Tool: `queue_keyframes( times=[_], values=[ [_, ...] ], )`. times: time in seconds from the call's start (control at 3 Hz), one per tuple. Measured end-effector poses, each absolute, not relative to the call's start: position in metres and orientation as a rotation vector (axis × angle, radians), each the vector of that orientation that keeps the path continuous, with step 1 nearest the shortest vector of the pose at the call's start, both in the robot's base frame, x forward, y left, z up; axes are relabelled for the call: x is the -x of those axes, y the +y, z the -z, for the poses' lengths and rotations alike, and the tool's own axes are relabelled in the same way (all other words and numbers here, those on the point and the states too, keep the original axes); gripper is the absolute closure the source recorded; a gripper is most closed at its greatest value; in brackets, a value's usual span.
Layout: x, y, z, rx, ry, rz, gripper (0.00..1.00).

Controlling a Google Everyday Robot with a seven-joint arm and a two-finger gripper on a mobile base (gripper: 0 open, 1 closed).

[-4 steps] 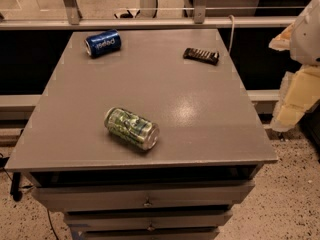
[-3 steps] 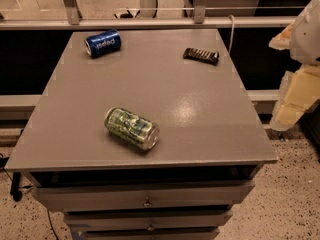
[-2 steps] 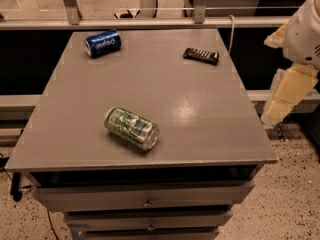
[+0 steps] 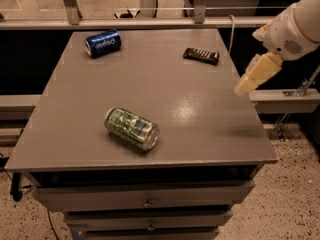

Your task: Move rxbar chocolate near pepsi can

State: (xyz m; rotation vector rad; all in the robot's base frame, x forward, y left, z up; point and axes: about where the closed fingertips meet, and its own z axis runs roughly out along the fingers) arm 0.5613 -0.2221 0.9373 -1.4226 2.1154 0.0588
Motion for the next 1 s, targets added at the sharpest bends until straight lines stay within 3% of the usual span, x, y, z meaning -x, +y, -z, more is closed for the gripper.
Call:
queue_keyframes(
  times=[0.67,1.0],
  values=[
    [-0.673,-0.209,-0.904,1.147,2.017,-0.268,0.0],
    [-0.71,-0.21,-0.895,1.086,1.988,-0.273,0.0]
  ],
)
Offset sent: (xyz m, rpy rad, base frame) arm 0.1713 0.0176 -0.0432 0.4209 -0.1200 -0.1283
